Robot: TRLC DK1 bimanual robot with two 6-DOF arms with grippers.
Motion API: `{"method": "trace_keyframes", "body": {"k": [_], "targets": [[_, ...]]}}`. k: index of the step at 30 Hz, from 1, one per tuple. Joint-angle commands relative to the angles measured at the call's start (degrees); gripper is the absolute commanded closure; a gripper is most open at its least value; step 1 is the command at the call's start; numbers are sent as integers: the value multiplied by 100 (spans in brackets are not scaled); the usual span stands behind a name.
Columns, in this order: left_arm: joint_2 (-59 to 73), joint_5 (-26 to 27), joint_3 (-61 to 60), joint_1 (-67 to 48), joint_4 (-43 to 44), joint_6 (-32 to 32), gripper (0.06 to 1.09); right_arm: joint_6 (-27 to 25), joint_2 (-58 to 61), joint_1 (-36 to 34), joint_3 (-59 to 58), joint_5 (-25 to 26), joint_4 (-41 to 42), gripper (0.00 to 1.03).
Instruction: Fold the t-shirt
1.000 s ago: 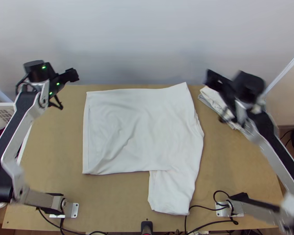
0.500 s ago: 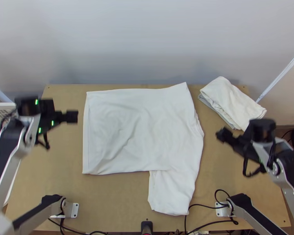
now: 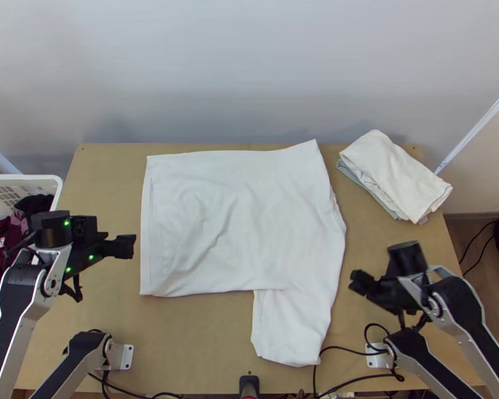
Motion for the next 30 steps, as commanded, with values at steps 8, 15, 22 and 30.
{"method": "trace_keyframes", "body": {"k": [8, 15, 22, 30], "targets": [[-35, 56, -221, -8, 12, -43, 11, -270, 822, 220, -608, -284, 821, 37], [53, 56, -238, 0, 126, -52, 11, -542, 1675, 167, -670, -828, 1260, 38], [193, 47, -194, 71, 206, -26, 11, -999, 2378, -79, -687, -987, 1515, 48], [281, 47, -177, 80, 232, 1, 11, -1272, 2694, -202, -758, -1013, 1796, 50]]}}
